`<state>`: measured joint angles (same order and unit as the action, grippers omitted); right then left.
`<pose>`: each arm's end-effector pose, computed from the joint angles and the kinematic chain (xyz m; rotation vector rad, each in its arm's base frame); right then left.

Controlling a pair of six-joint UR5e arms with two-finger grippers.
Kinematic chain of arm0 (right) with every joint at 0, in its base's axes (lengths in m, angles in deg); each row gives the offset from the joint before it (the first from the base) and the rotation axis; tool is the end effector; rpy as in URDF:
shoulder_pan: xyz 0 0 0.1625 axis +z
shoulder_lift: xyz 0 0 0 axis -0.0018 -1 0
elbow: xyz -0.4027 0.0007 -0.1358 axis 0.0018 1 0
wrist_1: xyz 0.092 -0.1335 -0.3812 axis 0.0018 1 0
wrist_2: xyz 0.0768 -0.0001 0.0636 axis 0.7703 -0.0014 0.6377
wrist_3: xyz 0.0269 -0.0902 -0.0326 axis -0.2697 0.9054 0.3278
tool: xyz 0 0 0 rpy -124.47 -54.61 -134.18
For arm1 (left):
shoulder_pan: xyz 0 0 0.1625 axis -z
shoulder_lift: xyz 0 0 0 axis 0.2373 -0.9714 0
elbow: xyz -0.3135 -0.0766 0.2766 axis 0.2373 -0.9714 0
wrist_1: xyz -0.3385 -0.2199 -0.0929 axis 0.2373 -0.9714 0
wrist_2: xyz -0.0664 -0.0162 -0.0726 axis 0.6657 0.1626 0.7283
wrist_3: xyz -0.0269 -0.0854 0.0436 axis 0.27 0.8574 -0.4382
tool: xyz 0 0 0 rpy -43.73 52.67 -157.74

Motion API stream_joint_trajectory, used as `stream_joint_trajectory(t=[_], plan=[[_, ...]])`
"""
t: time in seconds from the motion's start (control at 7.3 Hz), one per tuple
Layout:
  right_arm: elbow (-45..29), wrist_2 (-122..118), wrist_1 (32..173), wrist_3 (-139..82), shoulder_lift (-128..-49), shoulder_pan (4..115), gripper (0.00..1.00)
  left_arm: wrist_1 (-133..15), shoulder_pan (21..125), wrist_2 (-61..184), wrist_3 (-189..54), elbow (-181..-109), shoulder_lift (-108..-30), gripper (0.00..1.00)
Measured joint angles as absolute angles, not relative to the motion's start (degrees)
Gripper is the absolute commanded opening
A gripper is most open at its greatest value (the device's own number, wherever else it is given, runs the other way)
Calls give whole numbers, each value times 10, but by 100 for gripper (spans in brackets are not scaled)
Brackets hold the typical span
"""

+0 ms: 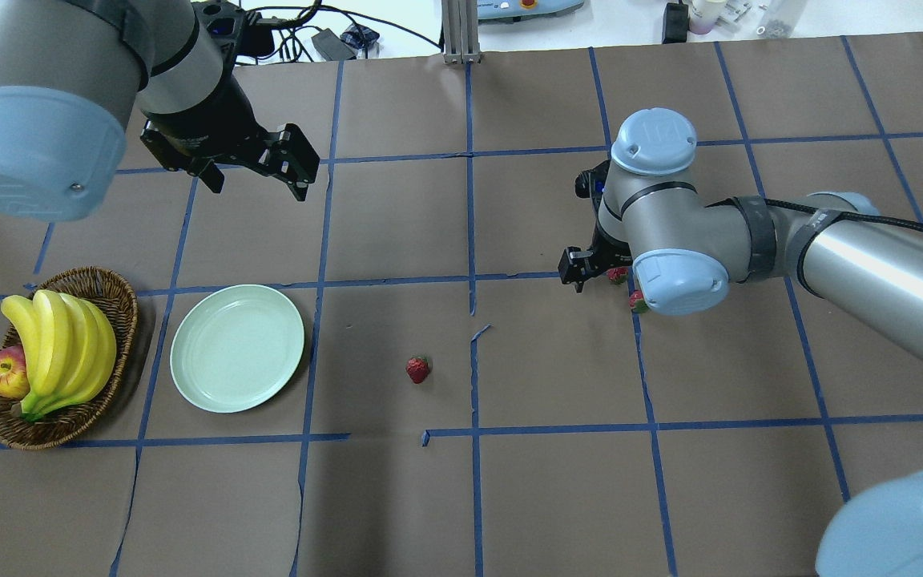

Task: Collect all strawberries into plate
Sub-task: 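Move the right gripper to the next strawberry and grasp it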

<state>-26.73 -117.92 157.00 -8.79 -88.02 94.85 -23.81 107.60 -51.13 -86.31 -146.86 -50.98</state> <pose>0.1726 -0.5246 0.1944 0.2181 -3.0856 -0.0350 -0.1660 -0.5010 0.4687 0.2241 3.1146 -0.1387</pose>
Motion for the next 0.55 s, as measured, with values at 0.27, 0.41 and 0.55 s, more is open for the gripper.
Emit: stream_joint_trajectory(t=[0.27, 0.41, 0.55], plan=[[-267, -1198, 1573, -74, -867, 947, 87, -238, 1076, -511, -863, -1469, -510, 100], [-266, -1200, 1574, -71, -860, 946, 73, -238, 1076, -511, -863, -1469, -510, 100], [-265, -1201, 1574, -70, -855, 946, 31, -238, 1076, -511, -863, -1469, -510, 100]])
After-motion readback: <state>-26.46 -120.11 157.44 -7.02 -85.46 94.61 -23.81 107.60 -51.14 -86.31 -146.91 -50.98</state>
